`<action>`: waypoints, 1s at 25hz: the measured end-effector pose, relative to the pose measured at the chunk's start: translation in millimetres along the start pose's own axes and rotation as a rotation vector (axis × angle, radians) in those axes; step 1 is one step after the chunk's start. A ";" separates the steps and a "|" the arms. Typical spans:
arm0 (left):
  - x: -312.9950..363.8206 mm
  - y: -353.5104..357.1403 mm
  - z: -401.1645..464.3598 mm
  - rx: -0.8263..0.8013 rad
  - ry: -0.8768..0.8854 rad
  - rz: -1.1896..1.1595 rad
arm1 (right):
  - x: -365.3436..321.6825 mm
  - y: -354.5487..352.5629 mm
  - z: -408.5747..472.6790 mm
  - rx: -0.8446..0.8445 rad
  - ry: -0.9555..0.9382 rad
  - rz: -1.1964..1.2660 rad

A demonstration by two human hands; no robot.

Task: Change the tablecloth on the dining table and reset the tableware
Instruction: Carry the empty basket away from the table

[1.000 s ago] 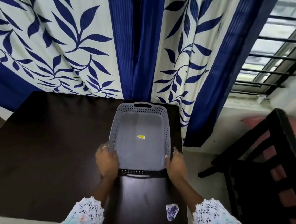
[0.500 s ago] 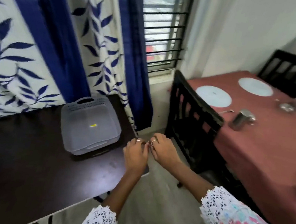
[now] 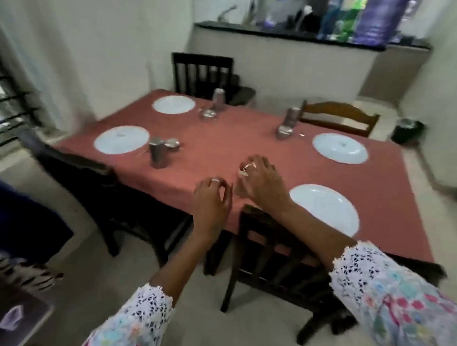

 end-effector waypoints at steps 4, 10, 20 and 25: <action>152.6 119.9 -7.9 -0.253 0.186 -0.096 | 186.1 -56.6 -89.2 -0.029 0.275 -0.041; 284.4 312.2 -114.6 -1.214 0.481 0.186 | 395.0 8.0 -293.0 -0.880 0.681 0.036; 312.9 520.9 -157.9 -1.570 0.458 0.428 | 421.3 109.7 -396.6 -0.860 0.428 0.029; 313.0 575.5 -129.4 -1.589 0.280 0.402 | 431.3 106.4 -398.8 -1.117 0.308 0.108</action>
Point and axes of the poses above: each hand's wrist, its own z-axis towards the middle knuckle, its own y-axis out of the palm, x = y × z, the point moved 8 cm from there along z, towards the middle knuckle, and after that the axes turned 1 degree about -y, right-handed, at the moved point
